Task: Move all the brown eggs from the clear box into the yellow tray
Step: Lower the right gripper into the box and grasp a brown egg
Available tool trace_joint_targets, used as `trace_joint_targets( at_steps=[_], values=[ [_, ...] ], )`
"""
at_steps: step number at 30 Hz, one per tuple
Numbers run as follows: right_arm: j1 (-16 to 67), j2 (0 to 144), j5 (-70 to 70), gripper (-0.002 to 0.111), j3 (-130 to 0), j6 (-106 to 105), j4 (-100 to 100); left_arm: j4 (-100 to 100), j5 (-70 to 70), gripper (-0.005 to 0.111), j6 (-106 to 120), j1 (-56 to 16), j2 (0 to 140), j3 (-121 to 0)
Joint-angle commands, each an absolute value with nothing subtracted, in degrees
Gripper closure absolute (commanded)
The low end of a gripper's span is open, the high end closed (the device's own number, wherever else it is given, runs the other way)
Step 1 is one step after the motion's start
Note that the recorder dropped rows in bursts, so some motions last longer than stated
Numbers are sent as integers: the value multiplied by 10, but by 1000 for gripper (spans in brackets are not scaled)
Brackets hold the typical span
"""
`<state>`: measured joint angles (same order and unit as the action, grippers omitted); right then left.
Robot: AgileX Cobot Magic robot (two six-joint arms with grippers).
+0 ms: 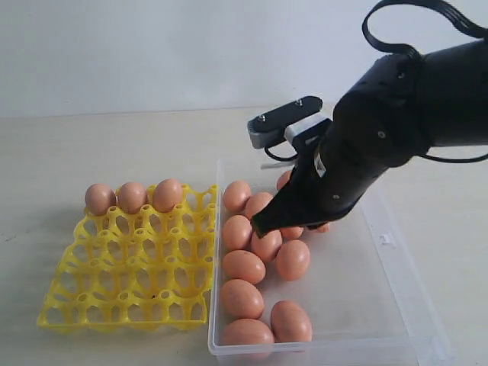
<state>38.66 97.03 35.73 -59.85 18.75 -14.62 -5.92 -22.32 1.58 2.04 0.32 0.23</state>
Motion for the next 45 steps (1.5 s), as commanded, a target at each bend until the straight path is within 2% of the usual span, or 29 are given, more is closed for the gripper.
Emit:
trace_joint_targets(
  at_steps=[1, 4, 6, 22, 26, 28, 29, 31, 33, 38, 41, 45],
  values=[
    [385, 963, 313, 79, -561, 225, -134, -58, -218, 107, 12, 16, 0, 0],
    [385, 974, 285, 58, -548, 235, -137, -58, -218, 107, 12, 16, 0, 0],
    [385, 988, 279, 53, -548, 249, -137, -58, -218, 107, 12, 16, 0, 0],
    [357, 1081, 220, 53, -548, 300, -171, -58, -218, 107, 12, 16, 0, 0],
    [357, 1096, 212, 48, -548, 294, -171, -58, -218, 107, 12, 16, 0, 0],
    [357, 1095, 207, 51, -548, 295, -171, -58, -218, 107, 12, 16, 0, 0],
    [357, 1094, 203, 57, -548, 295, -172, -58, -218, 107, 12, 16, 0, 0],
    [357, 1092, 201, 77, -549, 295, -178, -58, -218, 107, 12, 16, 0, 0],
    [357, 1080, 204, 105, -551, 295, -185, -58, -218, 107, 12, 16, 0, 0],
    [357, 1016, 167, 108, -549, 298, -234, -58, -218, 107, 12, 16, 0, 0],
    [360, 990, -5, 108, -531, 298, -270, -58, -218, 107, 12, 16, 0, 0],
    [363, 1037, -252, 108, -539, 264, -290, -58, -218, 107, 12, 16, 0, 0]
  ],
)
